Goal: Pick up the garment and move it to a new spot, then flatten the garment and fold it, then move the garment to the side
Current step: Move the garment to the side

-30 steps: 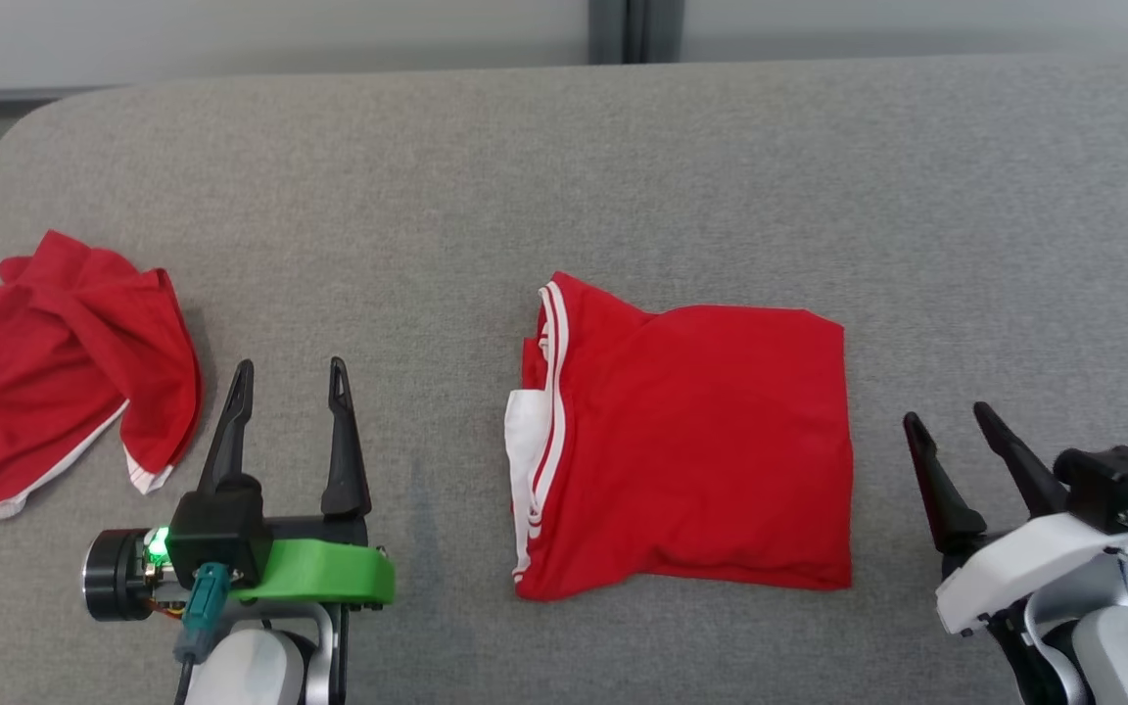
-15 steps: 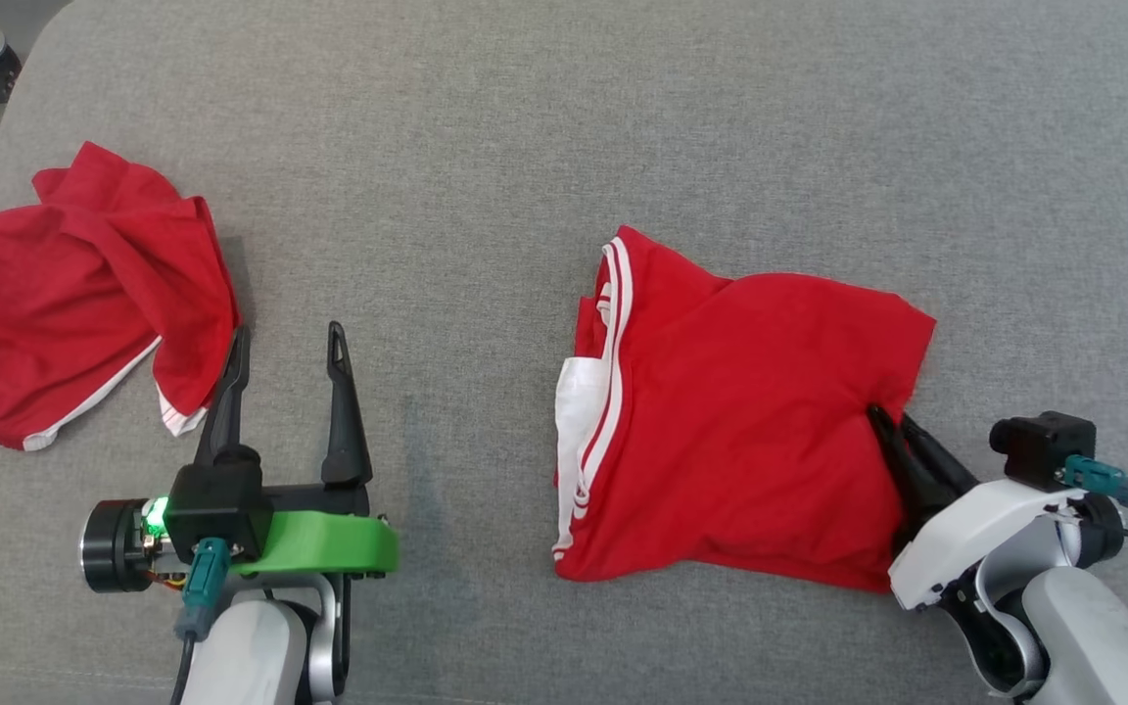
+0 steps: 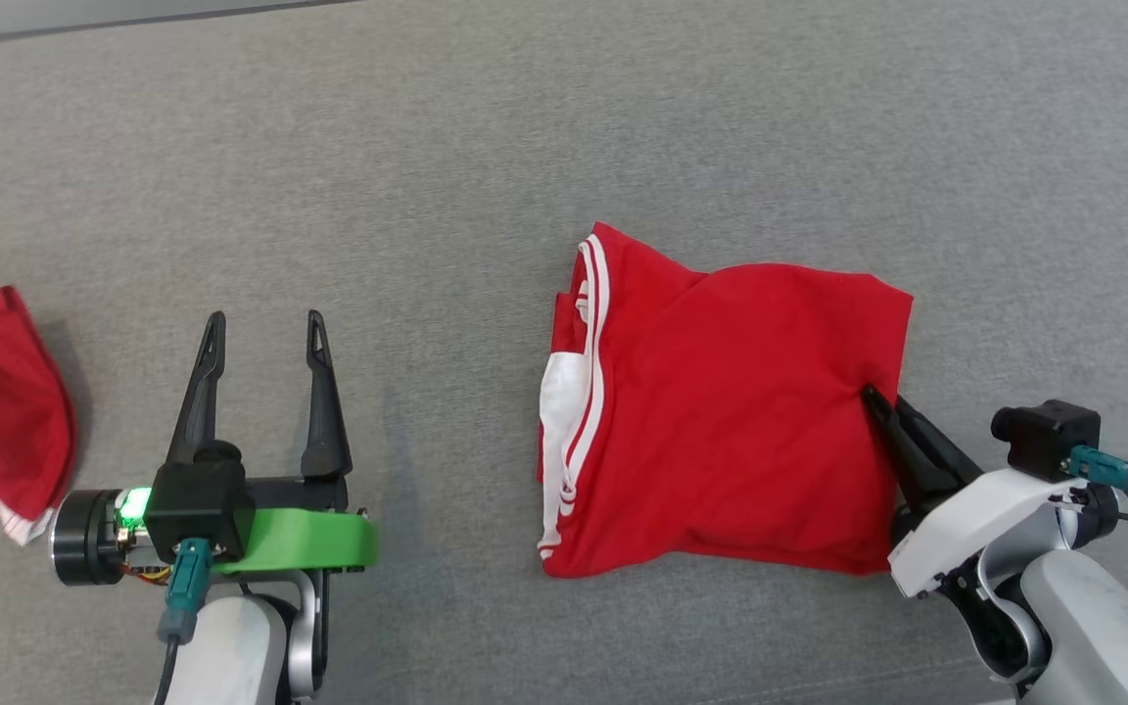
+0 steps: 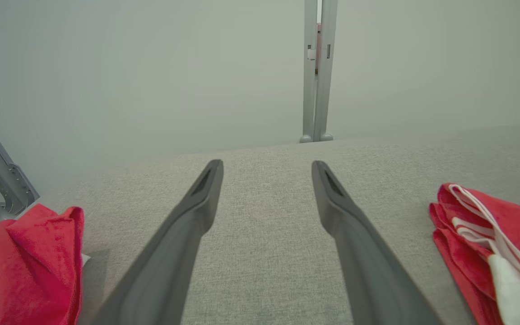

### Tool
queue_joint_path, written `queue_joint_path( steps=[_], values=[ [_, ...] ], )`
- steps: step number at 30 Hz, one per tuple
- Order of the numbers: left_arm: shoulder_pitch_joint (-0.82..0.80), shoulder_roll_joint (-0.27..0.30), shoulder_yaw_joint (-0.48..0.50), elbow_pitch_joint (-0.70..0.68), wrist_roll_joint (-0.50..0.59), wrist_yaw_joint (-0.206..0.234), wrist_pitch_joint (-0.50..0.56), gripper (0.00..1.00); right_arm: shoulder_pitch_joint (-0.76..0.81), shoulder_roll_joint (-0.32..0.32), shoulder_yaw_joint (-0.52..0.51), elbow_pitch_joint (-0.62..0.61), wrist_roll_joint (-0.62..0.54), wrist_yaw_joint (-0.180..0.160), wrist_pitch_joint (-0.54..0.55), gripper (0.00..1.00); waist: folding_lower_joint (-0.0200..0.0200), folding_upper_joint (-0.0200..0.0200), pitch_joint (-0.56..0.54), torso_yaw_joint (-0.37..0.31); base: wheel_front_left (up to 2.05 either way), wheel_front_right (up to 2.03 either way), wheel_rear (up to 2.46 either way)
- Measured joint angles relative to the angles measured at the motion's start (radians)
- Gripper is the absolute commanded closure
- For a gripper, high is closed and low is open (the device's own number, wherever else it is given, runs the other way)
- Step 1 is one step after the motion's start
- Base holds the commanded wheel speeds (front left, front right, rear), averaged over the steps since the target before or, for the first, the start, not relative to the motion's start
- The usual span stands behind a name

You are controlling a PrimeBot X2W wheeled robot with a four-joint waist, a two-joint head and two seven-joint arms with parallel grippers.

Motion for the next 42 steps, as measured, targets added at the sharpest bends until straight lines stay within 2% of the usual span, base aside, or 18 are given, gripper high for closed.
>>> queue_joint_path(
  steps=[8,15,19,25,30,33,34,35,36,37,42],
  values=[
    [-0.043,0.009,-0.010,-0.001,0.011,-0.004,0.001,0.00,-0.174,-0.053,0.033,0.095,0.068,0.000,-0.030,1.00,0.0000,0.0000,0.022,-0.120,0.00,0.00,0.00],
    [-0.129,0.011,-0.047,-0.023,0.036,-0.025,0.018,0.00,-0.433,-0.142,0.039,0.244,0.132,0.000,-0.057,1.00,0.0000,0.0000,0.095,-0.146,0.00,0.00,0.00],
    [-0.189,0.002,-0.073,-0.027,0.054,-0.036,0.023,0.00,-0.544,-0.246,0.035,0.346,0.152,0.000,-0.068,1.00,0.0000,0.0000,0.147,-0.132,0.00,0.00,0.00],
    [-0.239,-0.016,-0.099,-0.021,0.060,-0.046,0.018,0.00,-0.626,-0.395,-0.011,0.480,0.179,0.000,-0.093,1.00,0.0003,0.0000,0.213,-0.059,0.00,0.00,0.00],
    [-0.264,-0.028,-0.116,-0.021,0.068,-0.046,0.014,0.00,-0.649,-0.472,-0.044,0.567,0.189,0.000,-0.101,1.00,0.0002,0.0000,0.268,-0.007,0.00,0.00,0.00],
    [-0.272,-0.029,-0.121,-0.021,0.072,-0.046,0.013,0.00,-0.655,-0.481,-0.051,0.588,0.184,0.000,-0.103,1.00,0.0003,0.0000,0.297,0.011,0.00,0.00,0.00],
    [-0.272,-0.028,-0.121,-0.019,0.073,-0.046,0.013,0.00,-0.655,-0.480,-0.056,0.595,0.181,0.000,-0.103,0.96,0.0003,0.0000,0.303,0.014,0.00,0.00,0.00],
    [-0.274,-0.027,-0.122,-0.016,0.075,-0.046,0.010,0.00,-0.656,-0.477,-0.068,0.596,0.177,0.000,-0.103,0.74,0.0003,0.0000,0.309,0.017,0.00,0.00,0.00],
    [-0.276,-0.026,-0.123,-0.012,0.075,-0.046,0.010,0.00,-0.655,-0.477,-0.079,0.596,0.164,0.000,-0.105,0.18,0.0003,0.0000,0.311,0.017,0.00,0.00,0.00],
    [-0.276,-0.025,-0.123,-0.006,0.074,-0.046,0.009,0.00,-0.652,-0.476,-0.095,0.590,0.145,0.000,-0.105,0.00,0.0003,0.0000,0.310,0.017,0.00,0.00,0.00],
    [-0.263,-0.016,-0.117,0.021,0.064,-0.045,0.007,0.00,-0.568,-0.429,-0.235,0.505,0.038,0.000,-0.107,0.00,0.0002,0.0000,0.282,0.012,0.00,0.00,0.00]
  ],
)
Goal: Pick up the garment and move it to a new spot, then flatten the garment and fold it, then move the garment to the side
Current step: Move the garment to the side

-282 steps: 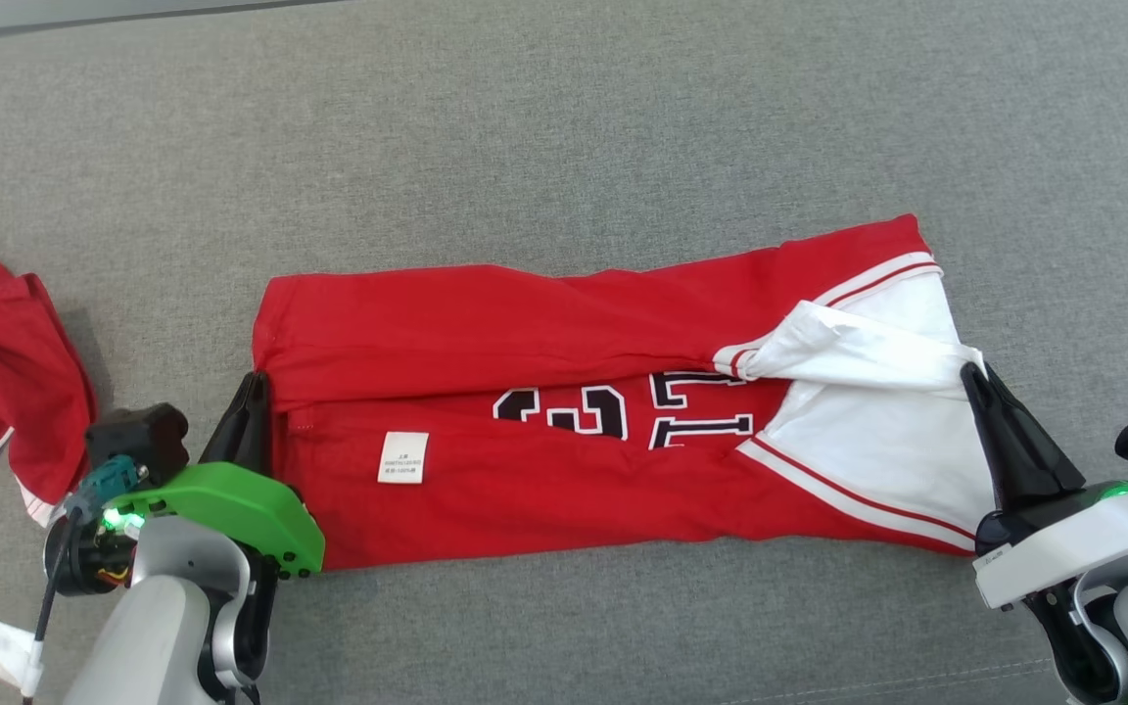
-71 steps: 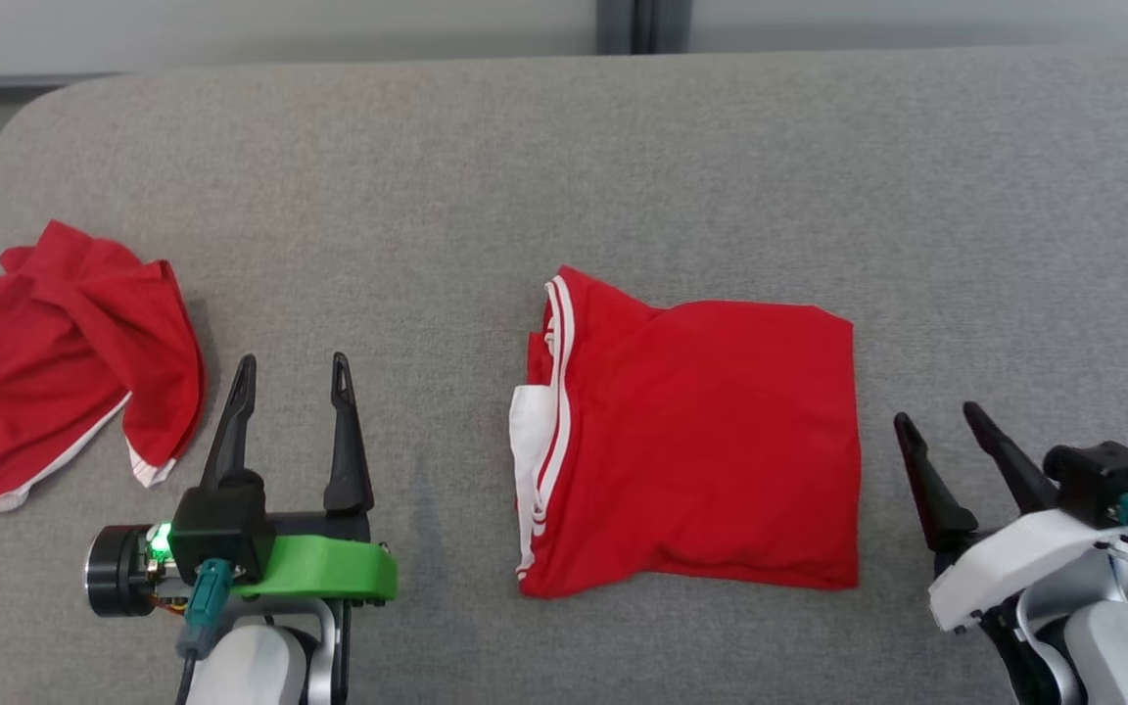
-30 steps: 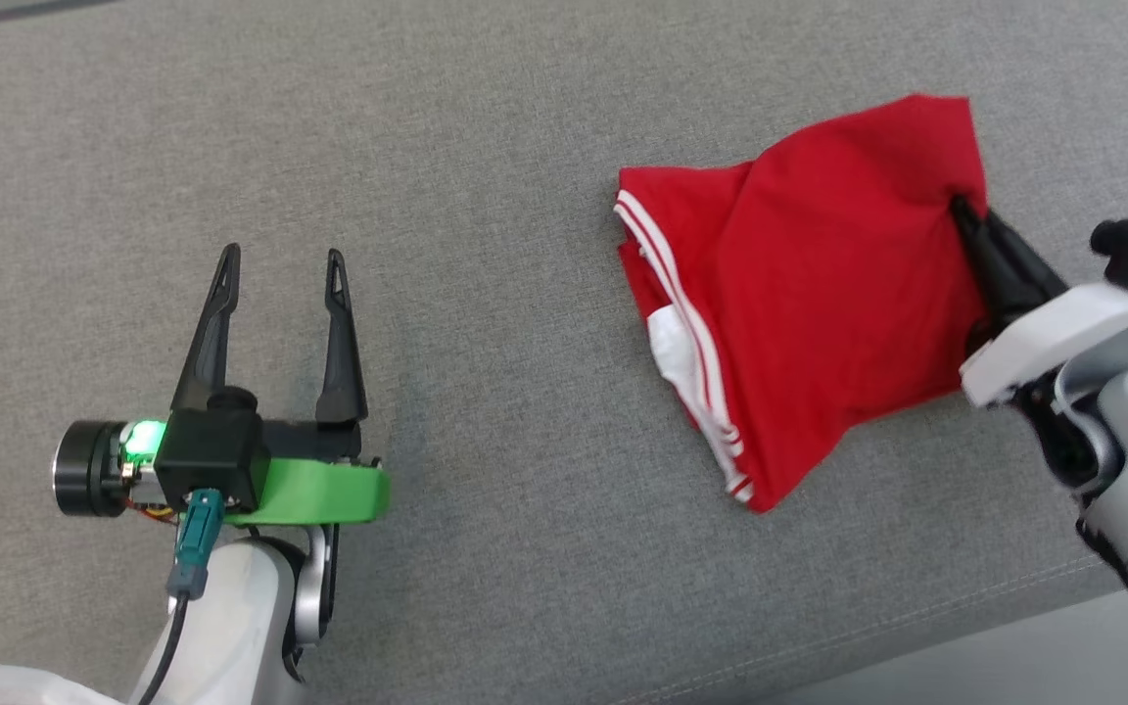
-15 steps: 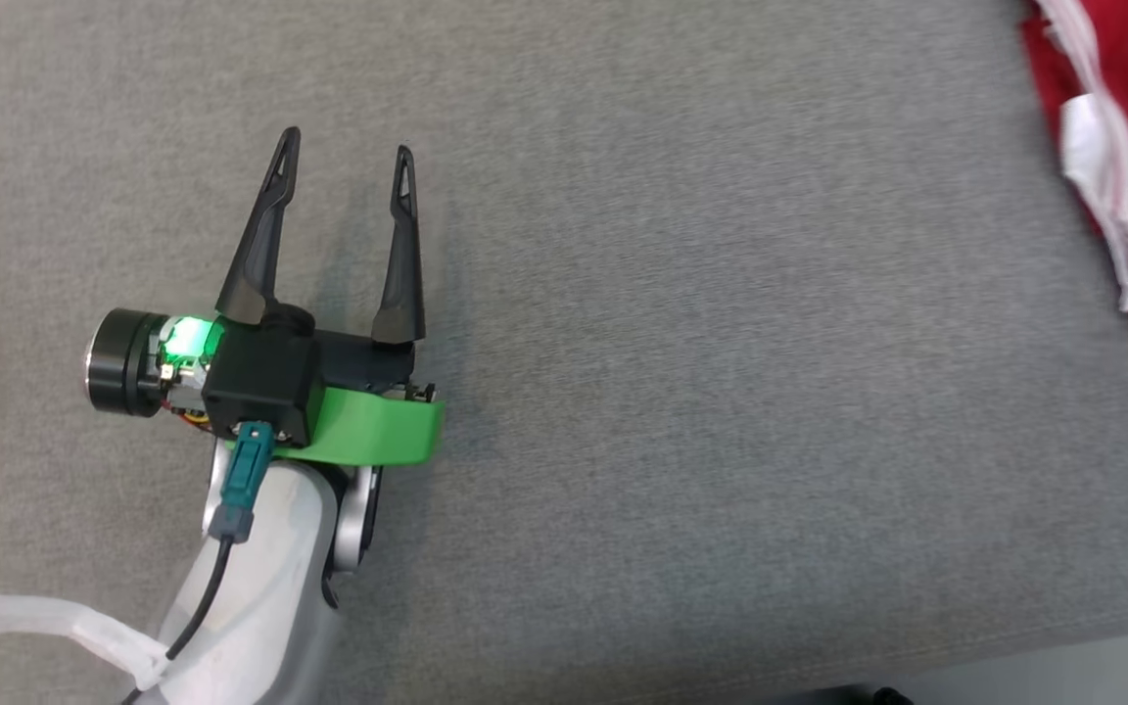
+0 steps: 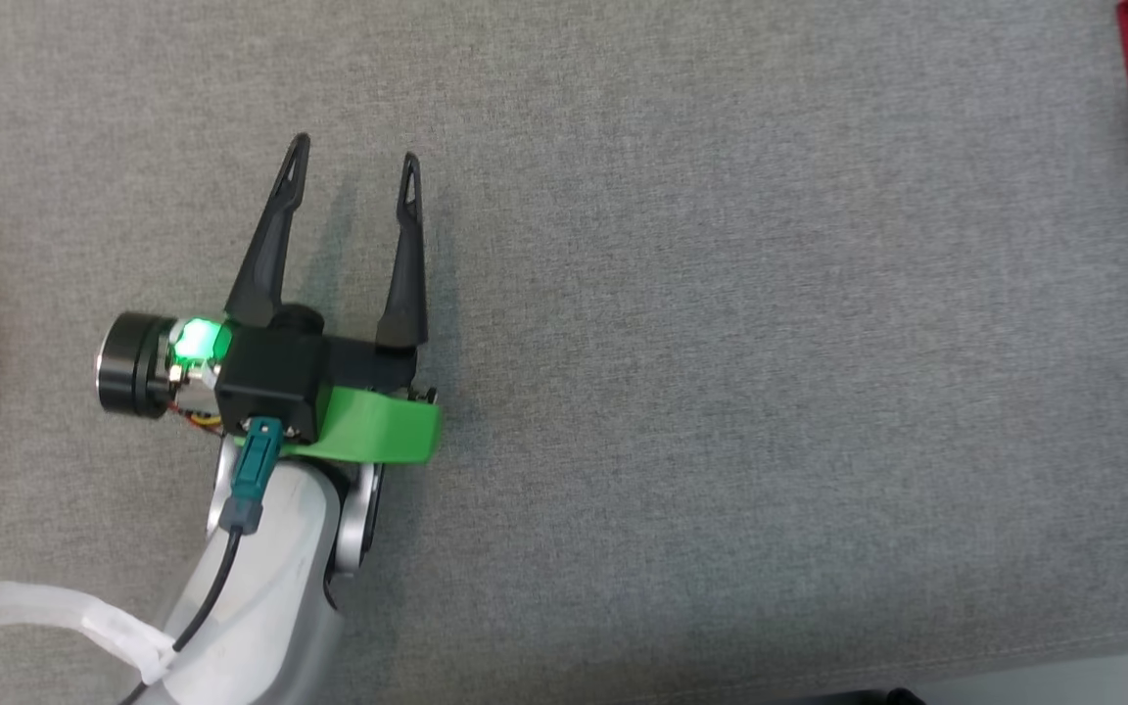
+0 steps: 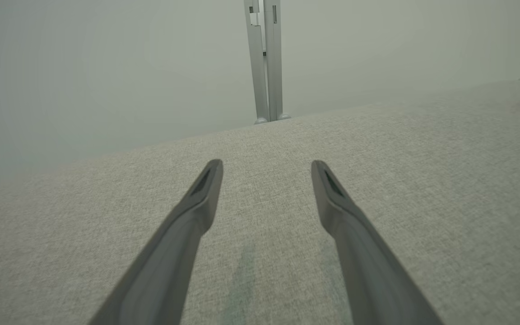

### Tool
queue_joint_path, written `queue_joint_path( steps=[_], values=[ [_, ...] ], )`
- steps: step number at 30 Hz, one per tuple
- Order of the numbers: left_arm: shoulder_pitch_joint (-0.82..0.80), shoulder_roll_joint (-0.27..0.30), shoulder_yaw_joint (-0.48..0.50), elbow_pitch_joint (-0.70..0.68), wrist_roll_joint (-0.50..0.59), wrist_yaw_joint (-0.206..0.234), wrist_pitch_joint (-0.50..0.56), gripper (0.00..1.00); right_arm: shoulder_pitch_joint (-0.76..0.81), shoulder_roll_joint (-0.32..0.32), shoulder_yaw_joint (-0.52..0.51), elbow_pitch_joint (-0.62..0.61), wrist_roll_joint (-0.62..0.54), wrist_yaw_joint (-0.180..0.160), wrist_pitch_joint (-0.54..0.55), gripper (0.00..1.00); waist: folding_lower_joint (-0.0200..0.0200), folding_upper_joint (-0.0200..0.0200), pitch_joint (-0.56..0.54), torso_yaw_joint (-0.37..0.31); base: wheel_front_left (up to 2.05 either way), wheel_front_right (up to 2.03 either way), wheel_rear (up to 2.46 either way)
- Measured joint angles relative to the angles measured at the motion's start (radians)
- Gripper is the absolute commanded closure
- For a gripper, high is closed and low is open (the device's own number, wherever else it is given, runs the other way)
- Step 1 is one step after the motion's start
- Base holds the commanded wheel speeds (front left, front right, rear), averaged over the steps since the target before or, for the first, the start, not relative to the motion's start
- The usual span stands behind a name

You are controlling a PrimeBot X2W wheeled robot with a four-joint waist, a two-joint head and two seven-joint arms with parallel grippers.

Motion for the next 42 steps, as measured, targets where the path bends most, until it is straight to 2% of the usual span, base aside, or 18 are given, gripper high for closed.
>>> queue_joint_path(
  steps=[3,9,15,19,28,35,42],
  values=[
    [0.036,0.004,0.006,0.019,-0.012,0.002,0.000,0.00,0.103,0.065,-0.091,-0.099,-0.077,0.000,0.000,0.00,0.0000,0.0000,-0.032,-0.008,0.00,0.00,0.00],
    [0.128,0.023,0.027,0.042,-0.050,0.013,-0.001,0.00,0.342,0.255,-0.212,-0.360,-0.193,0.000,0.000,0.00,-0.0002,0.0000,-0.131,-0.043,0.00,0.00,0.00],
    [0.215,0.040,0.045,0.046,-0.077,0.029,0.006,0.00,0.539,0.396,-0.217,-0.566,-0.258,0.000,0.000,0.00,-0.0002,-0.0001,-0.238,-0.083,0.00,0.00,0.00],
    [0.262,0.044,0.053,0.044,-0.095,0.039,0.010,0.00,0.646,0.461,-0.193,-0.662,-0.278,0.000,0.000,0.00,-0.0003,0.0000,-0.306,-0.103,0.00,0.00,0.00],
    [0.330,0.051,0.070,0.040,-0.128,0.057,0.013,0.00,0.801,0.543,-0.180,-0.799,-0.314,0.000,0.014,0.00,-0.0003,0.0000,-0.418,-0.101,0.00,0.00,0.00],
    [0.387,0.055,0.077,0.061,-0.153,0.056,0.011,0.00,0.881,0.589,-0.182,-0.876,-0.349,0.000,0.067,0.00,-0.0003,0.0000,-0.468,-0.033,0.00,0.00,0.00],
    [0.443,0.063,0.090,0.081,-0.180,0.060,0.008,0.00,0.918,0.601,-0.159,-0.926,-0.371,0.000,0.115,0.00,-0.0003,0.0000,-0.528,0.022,0.00,0.00,0.00]
  ],
)
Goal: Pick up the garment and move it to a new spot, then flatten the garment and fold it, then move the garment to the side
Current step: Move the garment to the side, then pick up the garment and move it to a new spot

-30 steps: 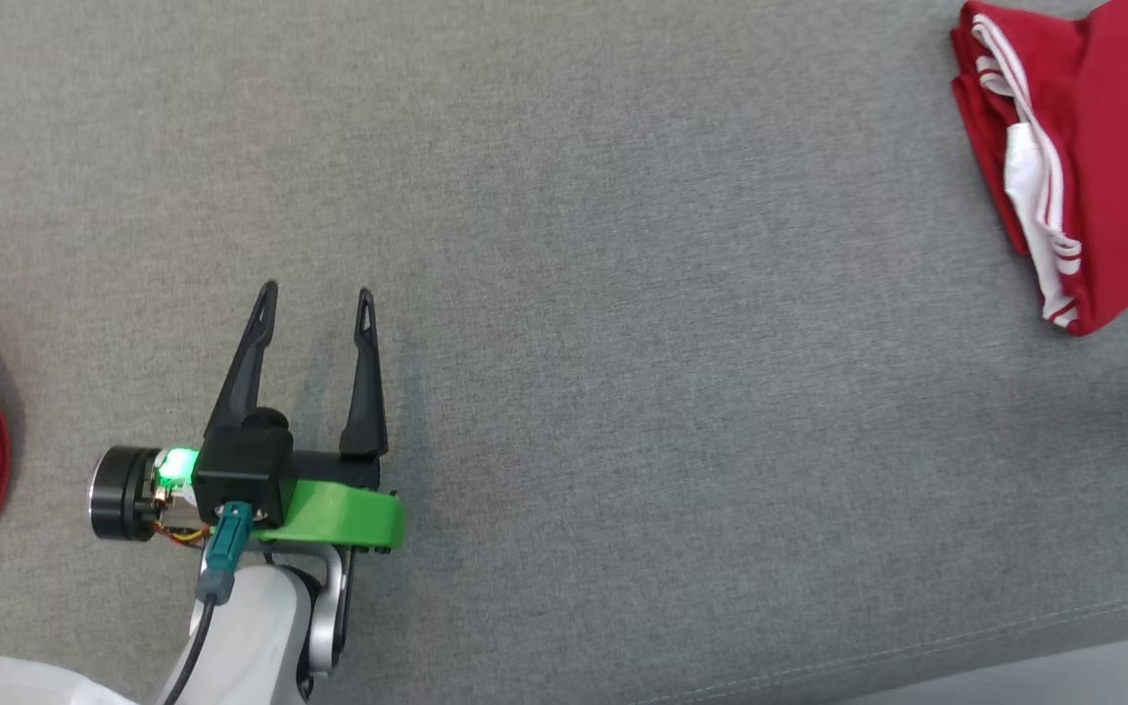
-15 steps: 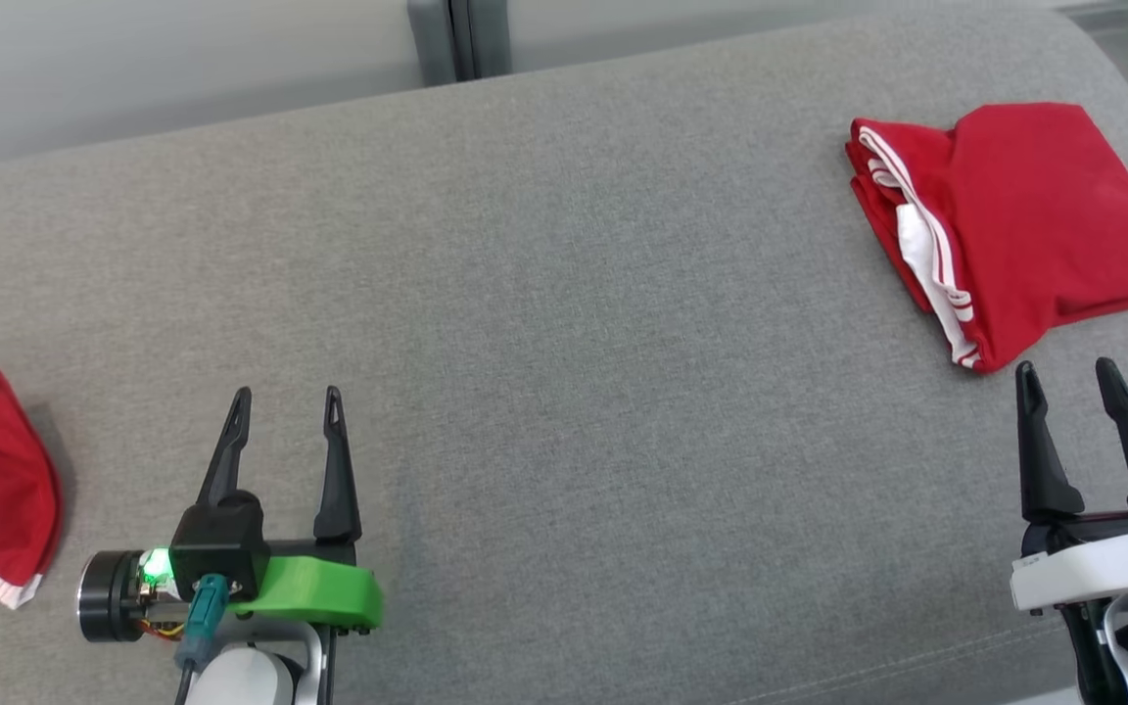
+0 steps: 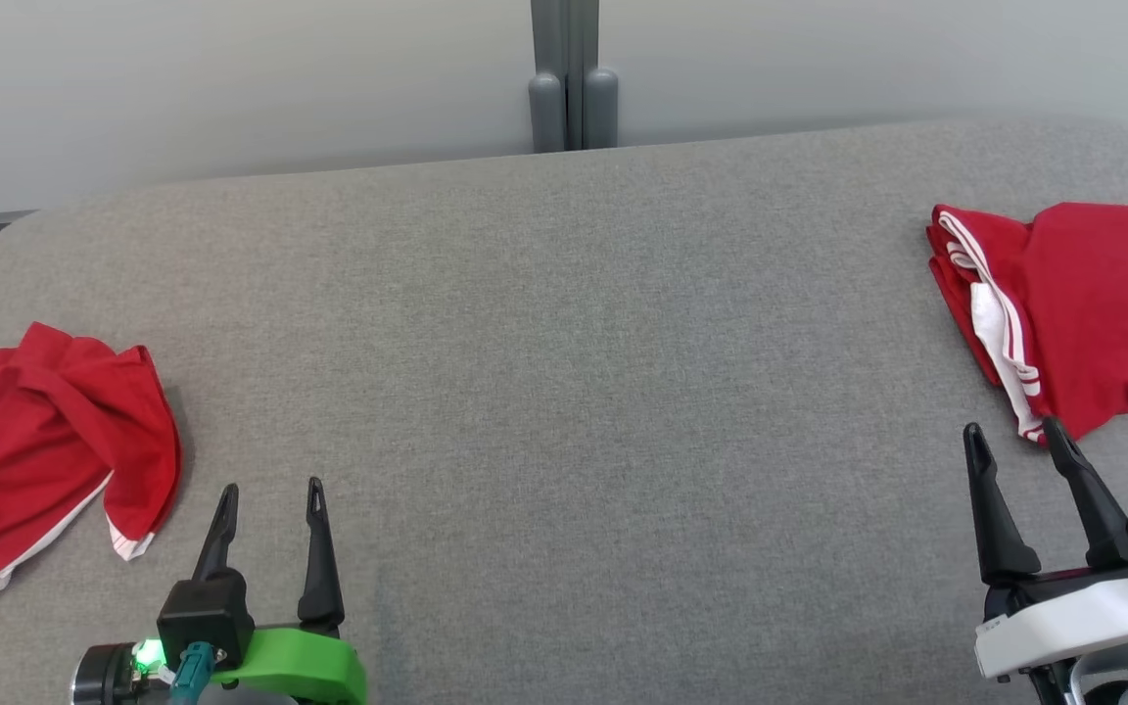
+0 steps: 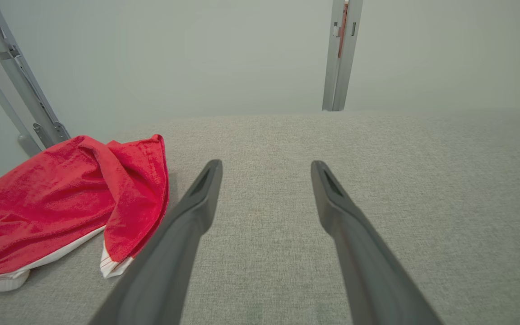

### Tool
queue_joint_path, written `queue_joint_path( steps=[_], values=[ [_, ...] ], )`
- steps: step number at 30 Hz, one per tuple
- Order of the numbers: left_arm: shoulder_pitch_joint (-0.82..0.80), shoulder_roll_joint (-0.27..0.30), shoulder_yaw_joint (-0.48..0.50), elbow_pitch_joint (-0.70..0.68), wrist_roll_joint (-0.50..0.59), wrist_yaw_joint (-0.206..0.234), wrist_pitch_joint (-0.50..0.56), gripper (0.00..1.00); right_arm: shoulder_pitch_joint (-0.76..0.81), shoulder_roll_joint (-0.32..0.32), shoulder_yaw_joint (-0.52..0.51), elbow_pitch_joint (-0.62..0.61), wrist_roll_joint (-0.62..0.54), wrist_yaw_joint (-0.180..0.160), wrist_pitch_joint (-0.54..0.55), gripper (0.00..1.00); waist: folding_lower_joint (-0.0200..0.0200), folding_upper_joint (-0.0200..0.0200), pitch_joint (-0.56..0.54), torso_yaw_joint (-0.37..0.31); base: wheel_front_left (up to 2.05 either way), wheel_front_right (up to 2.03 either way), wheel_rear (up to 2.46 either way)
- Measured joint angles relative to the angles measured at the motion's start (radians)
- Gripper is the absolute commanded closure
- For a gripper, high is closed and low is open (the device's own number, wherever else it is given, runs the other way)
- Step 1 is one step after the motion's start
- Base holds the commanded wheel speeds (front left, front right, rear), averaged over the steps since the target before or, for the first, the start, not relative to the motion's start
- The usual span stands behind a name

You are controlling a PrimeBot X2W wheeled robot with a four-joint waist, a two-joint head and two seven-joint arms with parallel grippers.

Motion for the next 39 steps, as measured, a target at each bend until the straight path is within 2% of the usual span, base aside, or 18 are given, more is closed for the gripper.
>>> queue_joint_path(
  steps=[6,14,25,39],
  values=[
    [0.037,0.001,0.001,0.013,-0.010,0.000,-0.001,0.00,0.036,0.012,0.009,-0.013,-0.008,0.000,0.025,0.00,0.0000,0.0000,-0.051,0.023,0.00,0.00,0.00],
    [0.052,0.006,-0.003,0.034,-0.013,0.000,-0.004,0.00,0.095,0.034,-0.008,-0.033,-0.031,0.000,0.045,0.00,0.0000,0.0000,-0.097,0.019,0.00,0.00,0.00],
    [0.052,0.014,-0.008,0.061,-0.019,-0.006,-0.005,0.00,0.109,0.043,-0.017,-0.040,-0.034,0.000,0.051,0.00,0.0000,0.0000,-0.109,0.003,0.00,0.00,0.00],
    [0.032,0.015,-0.018,0.056,-0.019,-0.005,-0.009,0.00,0.112,0.044,-0.025,-0.050,-0.036,0.000,0.045,0.00,0.0000,0.0000,-0.099,0.039,0.00,0.00,0.00]
  ],
)
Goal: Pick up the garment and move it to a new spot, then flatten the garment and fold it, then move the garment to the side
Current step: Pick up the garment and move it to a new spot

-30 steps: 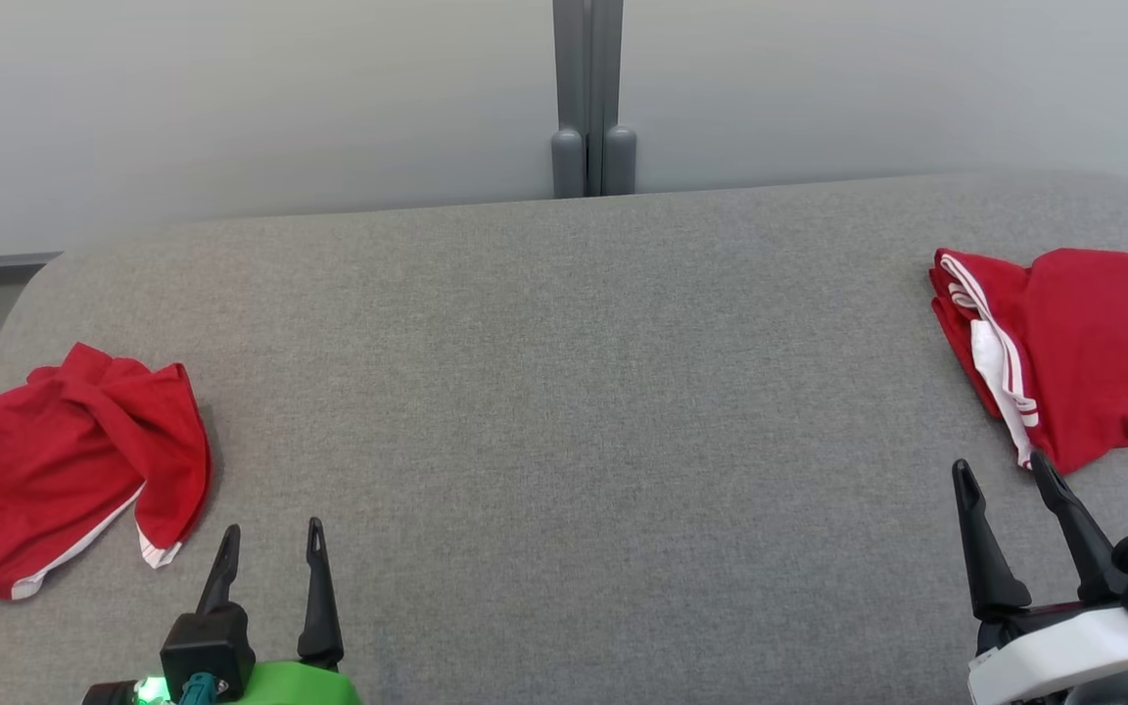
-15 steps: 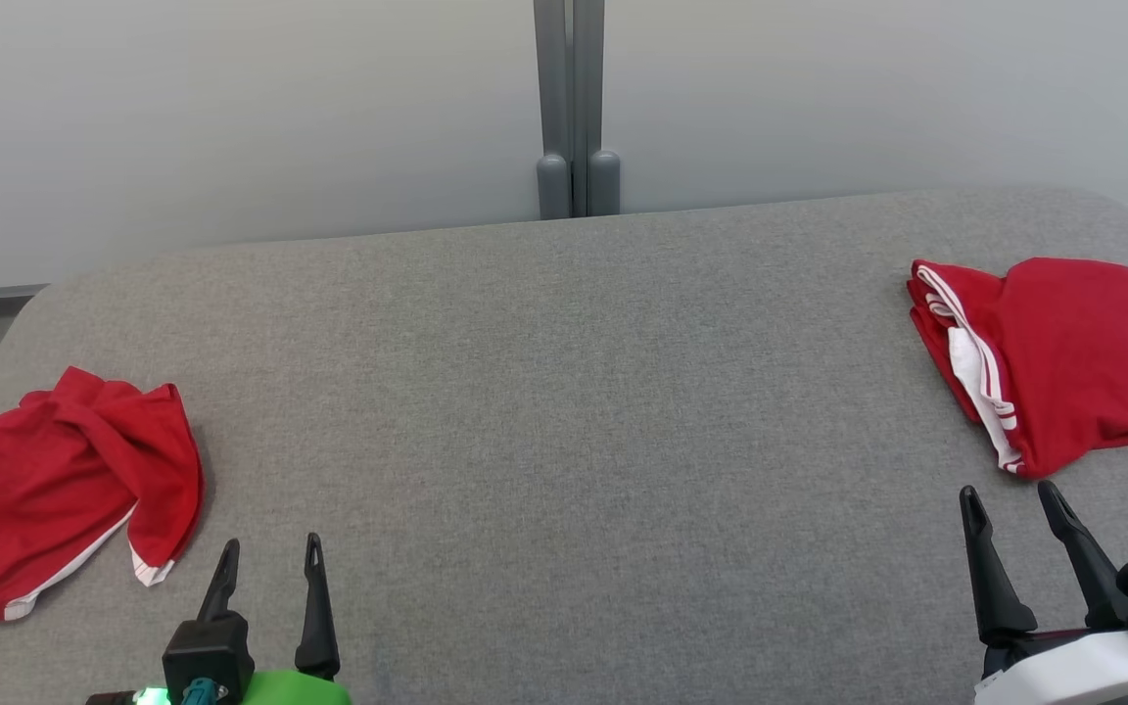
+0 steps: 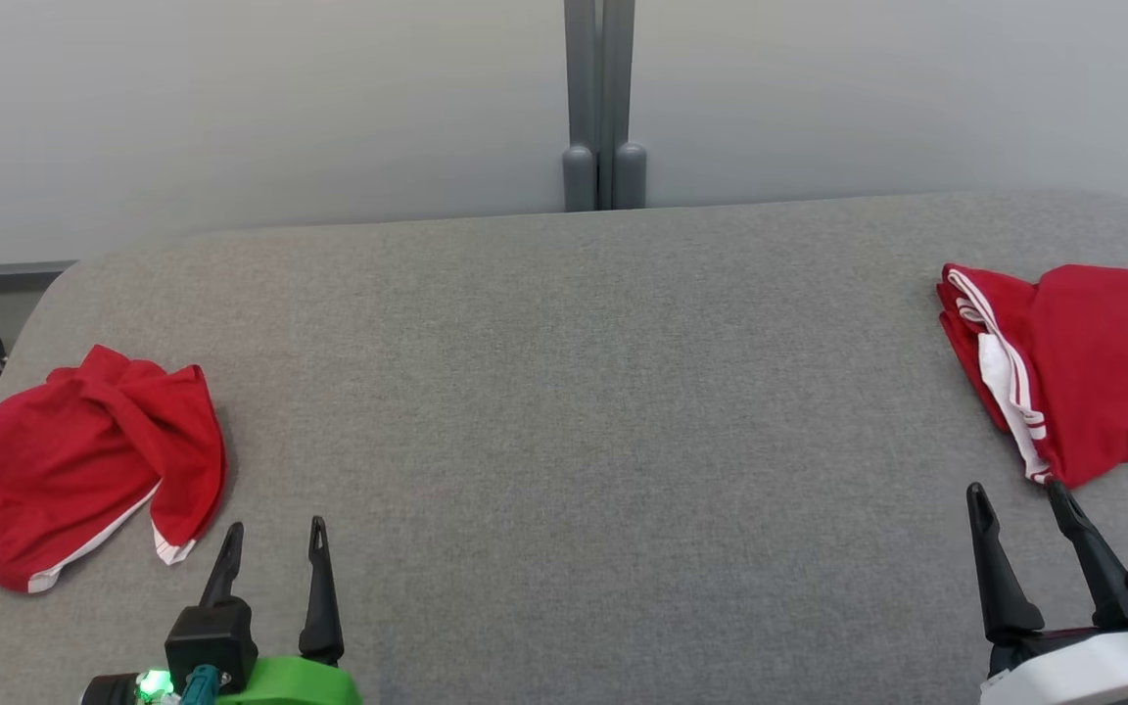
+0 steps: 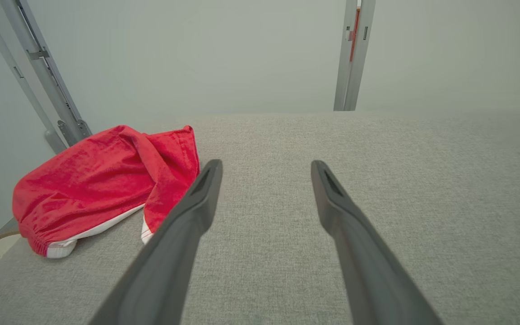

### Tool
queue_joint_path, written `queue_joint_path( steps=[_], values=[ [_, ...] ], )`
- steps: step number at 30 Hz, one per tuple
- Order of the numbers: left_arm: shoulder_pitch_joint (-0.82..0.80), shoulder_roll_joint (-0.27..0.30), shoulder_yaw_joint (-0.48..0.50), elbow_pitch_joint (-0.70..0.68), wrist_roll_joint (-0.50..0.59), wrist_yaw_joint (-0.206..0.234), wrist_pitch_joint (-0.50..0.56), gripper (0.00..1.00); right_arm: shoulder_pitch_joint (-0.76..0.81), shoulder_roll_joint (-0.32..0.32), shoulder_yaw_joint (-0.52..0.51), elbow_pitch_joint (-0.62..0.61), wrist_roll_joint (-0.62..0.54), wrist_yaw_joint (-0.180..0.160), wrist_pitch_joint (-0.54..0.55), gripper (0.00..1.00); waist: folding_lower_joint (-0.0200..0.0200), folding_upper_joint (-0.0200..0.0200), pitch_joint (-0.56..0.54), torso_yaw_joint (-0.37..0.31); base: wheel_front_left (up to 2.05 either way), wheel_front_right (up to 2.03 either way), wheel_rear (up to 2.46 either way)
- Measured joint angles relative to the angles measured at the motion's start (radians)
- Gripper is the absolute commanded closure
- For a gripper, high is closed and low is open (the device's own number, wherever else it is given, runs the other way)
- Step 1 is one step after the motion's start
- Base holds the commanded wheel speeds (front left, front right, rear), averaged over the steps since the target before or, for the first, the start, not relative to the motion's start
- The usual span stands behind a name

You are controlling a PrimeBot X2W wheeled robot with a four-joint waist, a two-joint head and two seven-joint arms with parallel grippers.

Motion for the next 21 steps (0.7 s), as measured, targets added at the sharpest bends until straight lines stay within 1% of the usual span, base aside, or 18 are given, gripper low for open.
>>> queue_joint_path(
  steps=[4,7,15,21],
  values=[
    [-0.028,-0.002,-0.004,-0.007,0.002,-0.002,0.000,0.00,0.002,-0.007,-0.007,-0.024,-0.002,0.000,0.000,0.00,0.0000,0.0000,0.007,0.036,0.00,0.00,0.00],
    [-0.062,-0.007,-0.001,-0.013,0.005,-0.003,-0.001,0.00,-0.001,-0.018,-0.004,-0.048,-0.008,0.000,0.004,0.00,0.0000,0.0000,0.017,0.079,0.00,0.00,0.00],
    [-0.105,-0.034,0.047,-0.021,0.006,0.001,-0.006,0.00,-0.048,-0.056,0.020,-0.100,-0.006,0.000,0.028,0.00,0.0000,0.0000,0.051,0.227,0.00,0.00,0.00],
    [-0.111,-0.049,0.081,-0.027,0.029,-0.015,-0.006,0.00,-0.067,-0.071,0.040,-0.122,-0.006,0.000,0.049,0.00,0.0000,0.0000,0.074,0.344,0.00,0.00,0.00]
  ],
)
